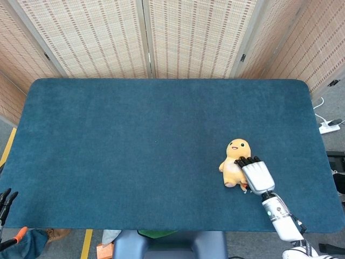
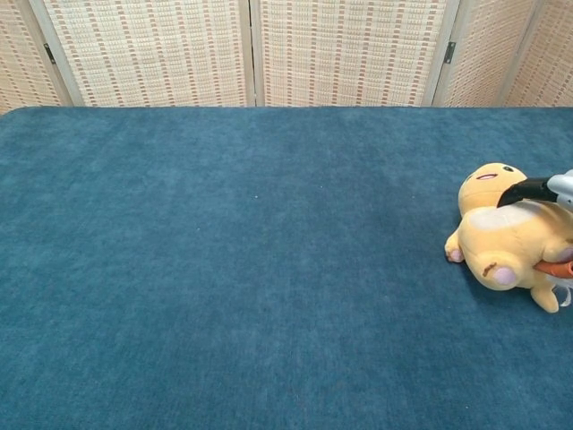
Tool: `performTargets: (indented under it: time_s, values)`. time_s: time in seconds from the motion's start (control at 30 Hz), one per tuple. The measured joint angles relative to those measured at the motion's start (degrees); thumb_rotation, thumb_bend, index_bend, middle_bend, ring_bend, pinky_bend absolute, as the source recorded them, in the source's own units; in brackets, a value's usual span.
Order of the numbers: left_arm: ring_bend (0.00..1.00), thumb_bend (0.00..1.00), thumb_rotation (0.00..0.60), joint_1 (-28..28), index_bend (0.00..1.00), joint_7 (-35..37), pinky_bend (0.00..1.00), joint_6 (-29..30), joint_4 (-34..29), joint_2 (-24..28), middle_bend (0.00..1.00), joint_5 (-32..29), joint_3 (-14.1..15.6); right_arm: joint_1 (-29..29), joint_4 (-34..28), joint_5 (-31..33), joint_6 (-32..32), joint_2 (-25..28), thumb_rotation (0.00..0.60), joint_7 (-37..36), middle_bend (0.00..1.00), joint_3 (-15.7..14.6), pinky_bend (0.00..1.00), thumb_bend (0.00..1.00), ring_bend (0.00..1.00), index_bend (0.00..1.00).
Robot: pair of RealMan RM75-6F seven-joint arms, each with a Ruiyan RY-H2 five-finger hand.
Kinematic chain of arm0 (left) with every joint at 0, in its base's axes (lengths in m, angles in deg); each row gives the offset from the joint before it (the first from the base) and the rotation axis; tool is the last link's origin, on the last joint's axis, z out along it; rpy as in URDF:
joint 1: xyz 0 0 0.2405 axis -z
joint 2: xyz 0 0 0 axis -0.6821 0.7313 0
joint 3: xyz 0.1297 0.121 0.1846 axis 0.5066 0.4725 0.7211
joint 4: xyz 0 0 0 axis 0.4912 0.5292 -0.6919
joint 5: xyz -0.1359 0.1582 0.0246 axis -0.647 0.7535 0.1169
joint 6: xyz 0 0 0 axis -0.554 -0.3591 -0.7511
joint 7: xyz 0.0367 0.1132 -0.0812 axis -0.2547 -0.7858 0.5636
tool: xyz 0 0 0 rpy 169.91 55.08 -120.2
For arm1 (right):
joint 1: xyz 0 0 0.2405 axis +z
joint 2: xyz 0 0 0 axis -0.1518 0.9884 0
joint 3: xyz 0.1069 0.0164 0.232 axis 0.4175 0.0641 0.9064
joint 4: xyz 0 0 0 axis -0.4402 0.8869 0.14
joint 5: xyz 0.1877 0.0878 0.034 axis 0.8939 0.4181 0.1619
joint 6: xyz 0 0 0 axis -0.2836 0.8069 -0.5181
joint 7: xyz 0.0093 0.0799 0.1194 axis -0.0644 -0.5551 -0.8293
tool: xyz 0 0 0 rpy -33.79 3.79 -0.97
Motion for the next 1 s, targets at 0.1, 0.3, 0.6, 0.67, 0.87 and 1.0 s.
performTargets:
  time_s: [0.1,0.3,0.6,0.67,0.87,1.0]
  values:
    - [0.00,0.24,0.600,0.1,0.00,0.0,0.18,-0.4,-0.1,0.0,0.00,-0.5,-0.1,0.6,2.0,-3.5,2.6,-1.5,0.600,-2.9,0.89,-0.4,0.98,0.61,0.83,0.75]
    - [0.00,0.25,0.600,0.3,0.00,0.3,0.18,-1.1,-0.5,0.1,0.00,-1.4,-0.3,2.8,3.0,-14.0,8.5,-4.0,0.600,-9.5,0.89,-1.8,0.98,0.62,0.83,0.75]
    - [0.00,0.25,0.600,1.0,0.00,0.9,0.18,-2.9,-0.7,0.5,0.00,-2.9,-0.6,10.4,3.7,-23.4,10.4,-15.7,0.600,-10.1,0.86,-1.8,0.97,0.57,0.80,0.75]
    - [0.00,0.25,0.600,1.1,0.00,1.2,0.18,-3.1,-0.7,0.7,0.00,-3.1,-0.6,12.1,5.5,-23.1,8.5,-19.5,0.600,-8.9,0.85,-1.1,0.96,0.53,0.79,0.75]
    - [0.00,0.25,0.600,1.2,0.00,2.1,0.18,-3.2,-0.5,0.9,0.00,-3.1,-0.5,16.3,14.5,-20.8,4.7,-28.5,0.600,-9.0,0.56,0.7,0.67,0.35,0.55,0.41]
    - [0.00,0.25,0.600,1.2,0.00,2.4,0.18,-3.2,-0.3,1.0,0.00,-2.8,-0.4,17.7,18.4,-17.9,2.6,-31.6,0.600,-9.8,0.09,1.2,0.24,0.15,0.09,0.00]
